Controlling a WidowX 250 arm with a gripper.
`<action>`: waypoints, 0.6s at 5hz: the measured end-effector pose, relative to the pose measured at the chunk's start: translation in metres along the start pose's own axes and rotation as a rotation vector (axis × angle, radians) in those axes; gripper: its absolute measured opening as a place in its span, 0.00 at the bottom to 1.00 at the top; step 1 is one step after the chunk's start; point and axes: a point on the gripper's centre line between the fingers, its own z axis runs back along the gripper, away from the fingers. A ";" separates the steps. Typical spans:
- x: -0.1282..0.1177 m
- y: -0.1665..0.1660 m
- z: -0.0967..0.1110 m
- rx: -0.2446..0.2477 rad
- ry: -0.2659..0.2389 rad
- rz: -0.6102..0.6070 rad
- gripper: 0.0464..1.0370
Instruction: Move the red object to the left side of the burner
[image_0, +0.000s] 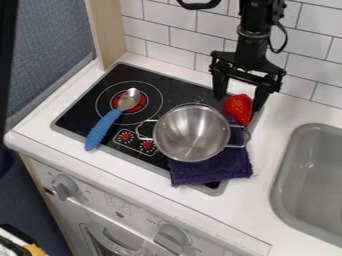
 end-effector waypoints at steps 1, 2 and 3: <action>0.001 0.002 -0.001 0.002 -0.005 0.006 0.96; -0.005 0.005 -0.008 0.024 0.008 0.002 0.91; -0.012 0.000 -0.016 0.045 0.016 -0.019 0.71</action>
